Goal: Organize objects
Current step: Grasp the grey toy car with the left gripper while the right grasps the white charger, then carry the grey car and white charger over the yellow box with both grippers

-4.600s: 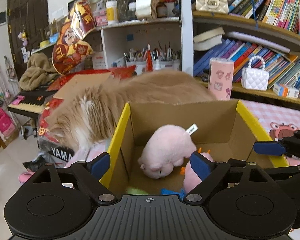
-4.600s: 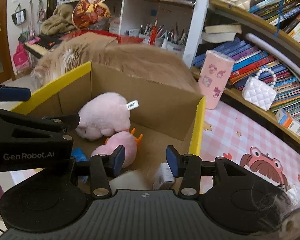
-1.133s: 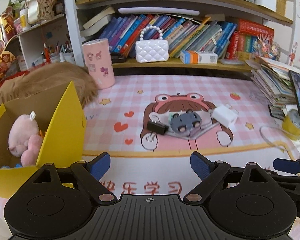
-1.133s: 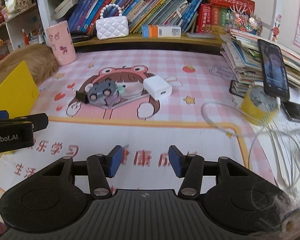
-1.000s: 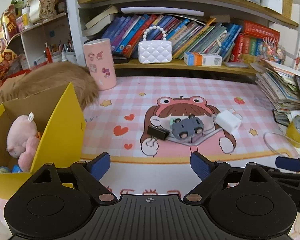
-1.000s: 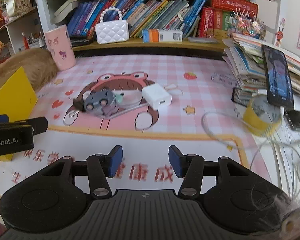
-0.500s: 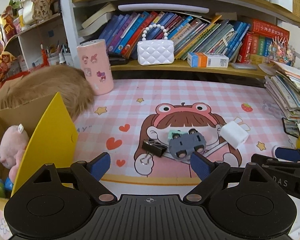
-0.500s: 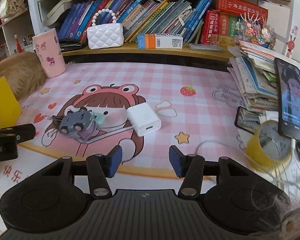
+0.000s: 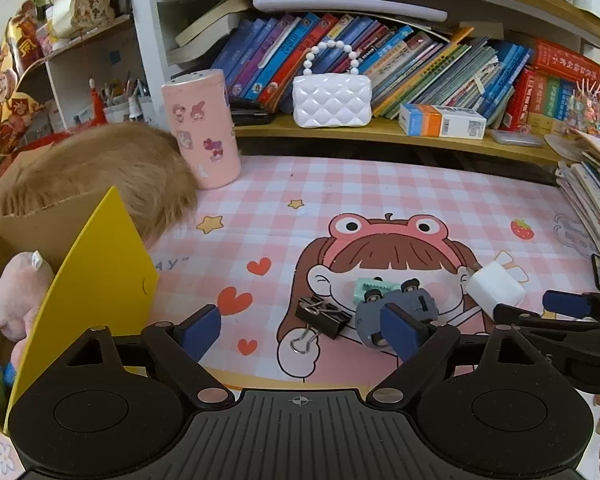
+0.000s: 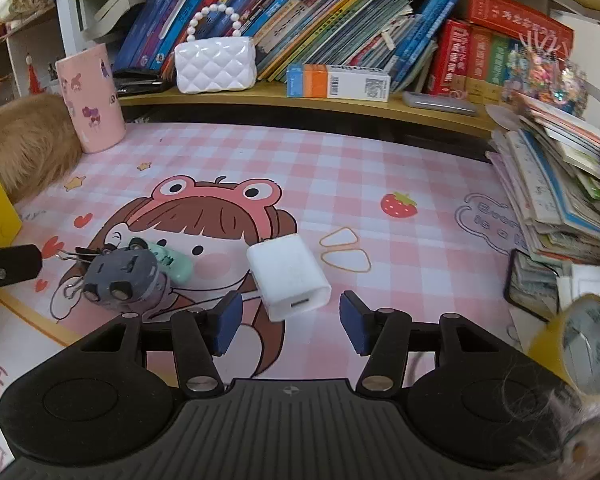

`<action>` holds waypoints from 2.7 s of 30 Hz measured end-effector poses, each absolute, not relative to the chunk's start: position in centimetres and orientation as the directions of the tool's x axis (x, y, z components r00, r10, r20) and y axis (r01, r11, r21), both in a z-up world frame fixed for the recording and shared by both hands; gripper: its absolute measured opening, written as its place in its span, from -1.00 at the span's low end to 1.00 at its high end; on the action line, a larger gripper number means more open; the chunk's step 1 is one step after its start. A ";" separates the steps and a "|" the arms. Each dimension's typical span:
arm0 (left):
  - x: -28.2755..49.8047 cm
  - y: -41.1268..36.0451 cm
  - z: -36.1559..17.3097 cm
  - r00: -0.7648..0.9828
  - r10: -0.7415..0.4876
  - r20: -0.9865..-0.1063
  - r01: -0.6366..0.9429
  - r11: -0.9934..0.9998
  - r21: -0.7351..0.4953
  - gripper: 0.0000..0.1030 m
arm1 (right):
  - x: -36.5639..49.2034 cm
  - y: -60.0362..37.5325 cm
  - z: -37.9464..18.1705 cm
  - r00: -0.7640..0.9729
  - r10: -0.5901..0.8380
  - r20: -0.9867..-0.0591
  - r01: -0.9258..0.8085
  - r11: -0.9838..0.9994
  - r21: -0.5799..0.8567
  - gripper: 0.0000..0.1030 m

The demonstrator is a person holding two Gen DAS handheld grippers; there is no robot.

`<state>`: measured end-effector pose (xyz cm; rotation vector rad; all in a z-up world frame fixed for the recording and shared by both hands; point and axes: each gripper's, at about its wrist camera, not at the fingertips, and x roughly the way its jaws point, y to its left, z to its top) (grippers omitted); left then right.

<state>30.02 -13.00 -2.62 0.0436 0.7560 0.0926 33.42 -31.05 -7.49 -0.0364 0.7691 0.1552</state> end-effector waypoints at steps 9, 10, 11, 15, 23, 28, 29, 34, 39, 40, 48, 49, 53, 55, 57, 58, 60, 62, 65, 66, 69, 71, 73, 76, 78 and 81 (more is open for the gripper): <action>30.2 -13.2 -2.5 0.721 0.115 -0.684 -0.085 0.993 0.077 0.73 | 36.2 -30.5 -9.3 0.689 0.144 -0.710 -0.196 0.981 0.009 0.10; 30.2 -13.1 -2.5 0.719 0.118 -0.685 -0.089 0.993 0.077 0.73 | 36.5 -30.5 -9.4 0.686 0.148 -0.713 -0.198 0.980 0.013 0.10; 30.3 -13.1 -2.6 0.717 0.119 -0.686 -0.094 0.993 0.075 0.73 | 36.8 -30.5 -9.6 0.683 0.151 -0.715 -0.199 0.980 0.016 0.10; 30.3 -13.2 -2.6 0.717 0.116 -0.687 -0.096 0.993 0.067 0.73 | 37.7 -30.4 -10.2 0.681 0.153 -0.717 -0.199 0.980 0.020 0.08; 30.8 -14.4 -2.5 0.726 0.046 -0.687 -0.056 0.998 0.008 0.72 | 38.0 -30.7 -10.1 0.691 0.176 -0.701 -0.218 0.976 0.031 -0.20; 31.6 -15.7 -3.3 0.717 0.010 -0.697 -0.019 1.000 -0.006 0.72 | 36.4 -32.5 -9.5 0.693 0.150 -0.705 -0.140 0.987 0.073 -0.20; 31.9 -16.0 -3.6 0.714 0.001 -0.700 -0.011 1.000 -0.010 0.72 | 36.1 -32.8 -9.4 0.690 0.143 -0.709 -0.128 0.989 0.076 -0.20; 33.8 -16.9 -5.6 0.663 -0.007 -0.749 -0.021 0.999 -0.028 0.69 | 34.6 -34.0 -9.1 0.687 0.132 -0.715 -0.104 0.991 0.083 -0.20; 35.3 -17.7 -7.3 0.618 0.013 -0.786 -0.034 0.999 -0.010 0.48 | 33.6 -34.6 -8.6 0.684 0.124 -0.719 -0.088 0.992 0.088 -0.20; 35.4 -17.7 -7.5 0.615 0.009 -0.789 -0.037 0.999 -0.017 0.46 | 33.4 -34.6 -8.5 0.684 0.124 -0.719 -0.088 0.992 0.087 -0.20; 34.9 -17.1 -6.9 0.631 -0.035 -0.775 -0.046 0.996 -0.082 0.22 | 31.9 -34.0 -7.6 0.688 0.142 -0.712 -0.109 0.990 0.092 -0.20; 34.5 -16.9 -6.5 0.638 -0.047 -0.769 -0.036 0.995 -0.091 0.22 | 31.7 -33.9 -7.5 0.688 0.145 -0.711 -0.110 0.989 0.096 -0.20; 32.9 -16.4 -5.1 0.654 -0.077 -0.753 -0.009 0.994 -0.109 0.22 | 31.0 -33.4 -7.1 0.686 0.158 -0.710 -0.115 0.987 0.109 -0.20; 32.0 -15.8 -4.6 0.654 -0.088 -0.751 -0.012 0.992 -0.127 0.22 | 30.5 -33.1 -7.0 0.685 0.165 -0.710 -0.123 0.986 0.110 -0.20; 31.2 -15.2 -4.3 0.650 -0.092 -0.755 -0.010 0.991 -0.130 0.23 | 30.1 -32.7 -6.9 0.682 0.171 -0.711 -0.133 0.985 0.109 -0.20; 30.8 -15.0 -4.2 0.649 -0.090 -0.755 -0.011 0.992 -0.128 0.22 | 29.8 -32.4 -6.8 0.680 0.174 -0.712 -0.137 0.984 0.110 -0.20; 29.8 -14.3 -4.0 0.651 -0.083 -0.754 -0.011 0.993 -0.120 0.23 | 29.3 -31.9 -6.8 0.676 0.184 -0.713 -0.147 0.983 0.114 -0.20; 28.8 -13.6 -3.7 0.655 -0.076 -0.752 -0.015 0.994 -0.113 0.23 | 28.6 -31.3 -6.7 0.674 0.191 -0.714 -0.157 0.981 0.114 -0.20; 27.2 -12.5 -3.1 0.664 -0.070 -0.744 -0.012 0.994 -0.105 0.23 | 27.5 -30.4 -6.5 0.671 0.203 -0.713 -0.169 0.978 0.119 -0.20; 26.6 -12.1 -2.9 0.669 -0.070 -0.740 -0.009 0.995 -0.102 0.23 | 27.1 -30.1 -6.5 0.671 0.206 -0.712 -0.174 0.978 0.119 -0.20; 24.9 -11.0 -2.5 0.681 -0.071 -0.729 -0.005 0.995 -0.102 0.23 | 25.7 -28.9 -6.3 0.670 0.210 -0.712 -0.184 0.976 0.115 -0.20; 23.8 -10.4 -2.2 0.691 -0.077 -0.718 0.000 0.994 -0.106 0.23 | 24.8 -28.3 -6.1 0.667 0.209 -0.715 -0.182 0.976 0.116 -0.20; 22.7 -9.8 -1.9 0.701 -0.092 -0.707 0.010 0.993 -0.119 0.23 | 23.7 -27.7 -5.8 0.667 0.204 -0.716 -0.177 0.978 0.114 -0.20; 21.2 -8.5 -1.6 0.707 -0.120 -0.697 0.022 0.989 -0.148 0.23 | 21.9 -26.6 -5.3 0.674 0.189 -0.714 -0.166 0.981 0.103 -0.20; 20.1 -7.7 -1.5 0.715 -0.125 -0.688 0.029 0.988 -0.150 0.23 | 20.9 -25.9 -5.0 0.678 0.179 -0.713 -0.158 0.983 0.097 -0.20; 18.5 -6.0 -1.5 0.722 -0.134 -0.678 0.038 0.987 -0.155 0.23 | 19.0 -24.4 -4.7 0.680 0.165 -0.714 -0.150 0.985 0.085 -0.20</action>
